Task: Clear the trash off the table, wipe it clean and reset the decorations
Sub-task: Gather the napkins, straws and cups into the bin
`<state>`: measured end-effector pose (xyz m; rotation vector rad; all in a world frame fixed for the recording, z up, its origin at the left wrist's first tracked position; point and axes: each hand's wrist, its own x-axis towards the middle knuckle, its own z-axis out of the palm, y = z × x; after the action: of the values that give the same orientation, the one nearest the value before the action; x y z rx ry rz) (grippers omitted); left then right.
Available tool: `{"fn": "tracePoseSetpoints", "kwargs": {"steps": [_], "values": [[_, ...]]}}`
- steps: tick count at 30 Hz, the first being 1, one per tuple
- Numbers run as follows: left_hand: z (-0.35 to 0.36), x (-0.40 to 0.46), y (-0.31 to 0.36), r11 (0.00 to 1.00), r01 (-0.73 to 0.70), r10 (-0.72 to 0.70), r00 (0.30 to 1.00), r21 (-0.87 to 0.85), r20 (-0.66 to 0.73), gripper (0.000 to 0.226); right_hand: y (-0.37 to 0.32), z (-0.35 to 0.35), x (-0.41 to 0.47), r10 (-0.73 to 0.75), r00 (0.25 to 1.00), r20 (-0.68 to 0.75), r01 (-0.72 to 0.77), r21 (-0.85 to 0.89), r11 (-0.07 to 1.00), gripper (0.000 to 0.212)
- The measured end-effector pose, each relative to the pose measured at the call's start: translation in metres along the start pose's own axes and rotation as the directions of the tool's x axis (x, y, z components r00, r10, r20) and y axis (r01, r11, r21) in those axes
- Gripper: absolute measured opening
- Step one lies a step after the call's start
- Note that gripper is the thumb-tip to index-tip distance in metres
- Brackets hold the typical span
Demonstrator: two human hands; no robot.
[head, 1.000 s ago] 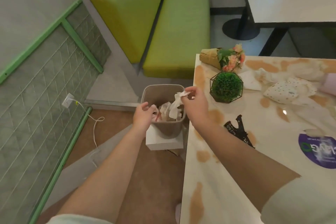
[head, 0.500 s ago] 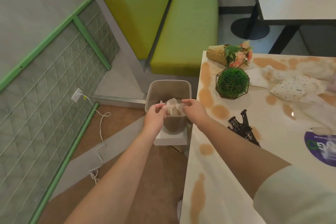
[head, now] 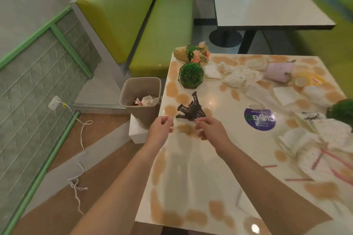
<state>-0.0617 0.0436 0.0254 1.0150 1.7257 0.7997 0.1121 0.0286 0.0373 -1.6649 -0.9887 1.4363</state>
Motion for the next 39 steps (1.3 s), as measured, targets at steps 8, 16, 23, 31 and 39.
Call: {"fn": "tracePoseSetpoints", "kwargs": {"steps": [8, 16, 23, 31, 39], "values": [[0.085, -0.088, -0.033, 0.996, -0.015, -0.002, 0.983, 0.093, 0.181, 0.005, 0.064, -0.08, -0.055, 0.035, 0.995, -0.092, -0.042, -0.066, 0.997, 0.018], [0.161, -0.155, -0.061, 0.883, -0.114, -0.038, 0.949, 0.455, 0.312, 0.026, 0.114, -0.16, -0.094, 0.042, 0.979, -0.202, -0.078, -0.174, 0.982, 0.029], [0.188, -0.167, -0.07, 0.598, -0.237, 0.007, 0.957, 0.766, 0.29, 0.049, 0.153, -0.213, -0.099, -0.04, 0.962, -0.269, -0.103, -0.496, 0.862, 0.016], [0.201, -0.163, -0.075, 0.458, -0.236, 0.012, 0.966, 0.857, 0.259, 0.051, 0.18, -0.238, -0.094, -0.13, 0.969, -0.211, -0.097, -0.806, 0.584, 0.024], [0.204, -0.161, -0.075, 0.467, -0.303, 0.081, 0.95, 0.831, 0.301, 0.042, 0.17, -0.234, -0.093, -0.167, 0.952, -0.256, -0.109, -0.793, 0.599, 0.014]]}}
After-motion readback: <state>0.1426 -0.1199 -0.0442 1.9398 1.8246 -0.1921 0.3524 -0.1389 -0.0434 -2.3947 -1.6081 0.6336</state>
